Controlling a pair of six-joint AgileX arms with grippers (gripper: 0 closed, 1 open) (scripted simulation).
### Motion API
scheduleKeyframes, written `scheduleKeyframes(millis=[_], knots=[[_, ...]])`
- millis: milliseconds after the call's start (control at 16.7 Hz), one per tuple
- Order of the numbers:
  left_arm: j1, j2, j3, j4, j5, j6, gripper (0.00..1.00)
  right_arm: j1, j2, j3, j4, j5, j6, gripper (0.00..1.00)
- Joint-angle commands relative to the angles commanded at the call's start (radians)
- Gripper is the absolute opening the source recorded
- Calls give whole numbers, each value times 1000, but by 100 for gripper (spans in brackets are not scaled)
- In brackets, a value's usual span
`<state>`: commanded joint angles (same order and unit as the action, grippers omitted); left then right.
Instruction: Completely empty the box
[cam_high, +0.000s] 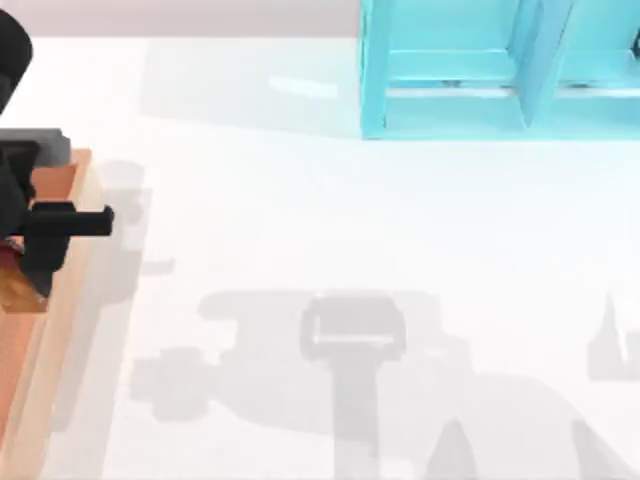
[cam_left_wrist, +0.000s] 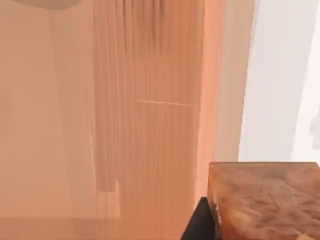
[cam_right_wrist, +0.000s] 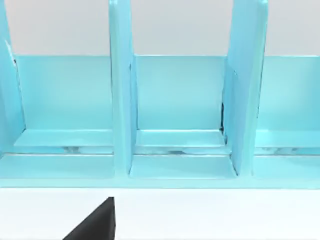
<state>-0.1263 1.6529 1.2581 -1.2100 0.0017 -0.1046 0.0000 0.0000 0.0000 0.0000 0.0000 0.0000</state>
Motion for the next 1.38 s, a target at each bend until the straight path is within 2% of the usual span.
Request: scheduleKeyframes(millis=[360, 600, 720, 1080, 1380], knots=[[-437, 38, -87, 134, -2, -437, 0, 0, 0, 0, 0, 0, 0, 100], [-623, 44, -155, 225, -4, -625, 0, 0, 0, 0, 0, 0, 0, 100], [-656, 44, -170, 247, -4, -657, 0, 0, 0, 0, 0, 0, 0, 100], [-654, 53, -184, 263, -4, -656, 0, 0, 0, 0, 0, 0, 0, 100], [-655, 107, -258, 412, -4, -655, 0, 0, 0, 0, 0, 0, 0, 100]])
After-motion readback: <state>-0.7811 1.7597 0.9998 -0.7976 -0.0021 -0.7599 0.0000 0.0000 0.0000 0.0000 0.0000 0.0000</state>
